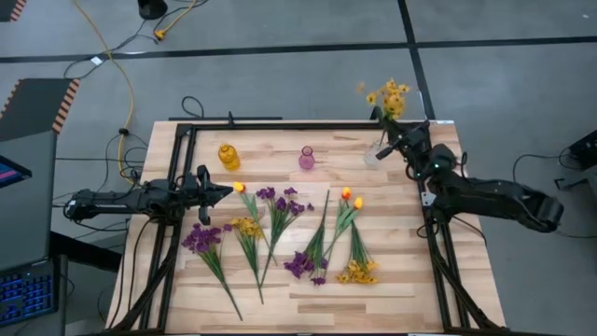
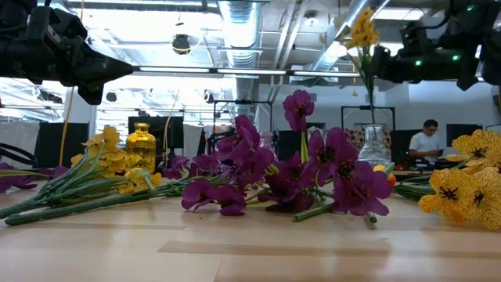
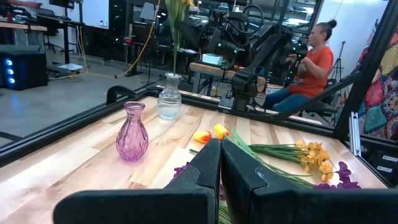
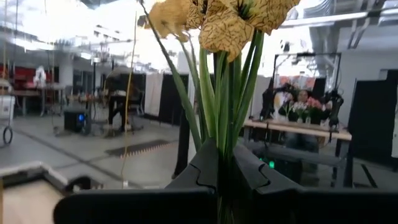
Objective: Sort flowers into vase by color
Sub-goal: Put the top yellow flowers into the transparent vase
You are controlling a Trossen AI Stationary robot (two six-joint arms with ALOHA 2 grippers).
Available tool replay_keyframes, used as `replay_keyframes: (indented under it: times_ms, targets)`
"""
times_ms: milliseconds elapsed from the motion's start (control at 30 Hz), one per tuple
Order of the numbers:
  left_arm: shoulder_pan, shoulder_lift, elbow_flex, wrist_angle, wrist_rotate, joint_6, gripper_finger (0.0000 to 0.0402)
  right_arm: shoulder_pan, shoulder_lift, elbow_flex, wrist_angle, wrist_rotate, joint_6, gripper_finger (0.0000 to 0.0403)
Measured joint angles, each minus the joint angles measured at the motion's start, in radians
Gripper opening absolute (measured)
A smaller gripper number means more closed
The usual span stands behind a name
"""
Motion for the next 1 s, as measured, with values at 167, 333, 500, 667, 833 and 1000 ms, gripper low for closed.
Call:
replay_keyframes:
  times_ms: [167,333,500,667,833,1000]
  targets:
    - [0.000,0.000,0.000,0.000,-0.001,0.000,0.0000,0.002,0.089,0.000,0.009,0.000,0.008,0.0040]
    - [0.000,0.000,0.000,0.000,-0.002,0.000,0.0000,-0.001,0.162,0.000,0.024,0.001,0.010,0.0040]
    - [0.000,0.000,0.000,0.000,-0.002,0.000,0.0000,-0.001,0.186,0.000,0.021,0.001,0.009,0.0042]
    - [0.000,0.000,0.000,0.000,-0.002,0.000,0.0000,-0.001,0.184,0.000,0.022,0.002,0.006,0.0056]
    - [0.000,0.000,0.000,0.000,-0.002,0.000,0.0000,-0.001,0.184,0.000,0.020,0.002,0.006,0.0062]
    - [0.000,0.000,0.000,0.000,-0.002,0.000,0.0000,-0.001,0.184,0.000,0.017,0.005,0.006,0.0063]
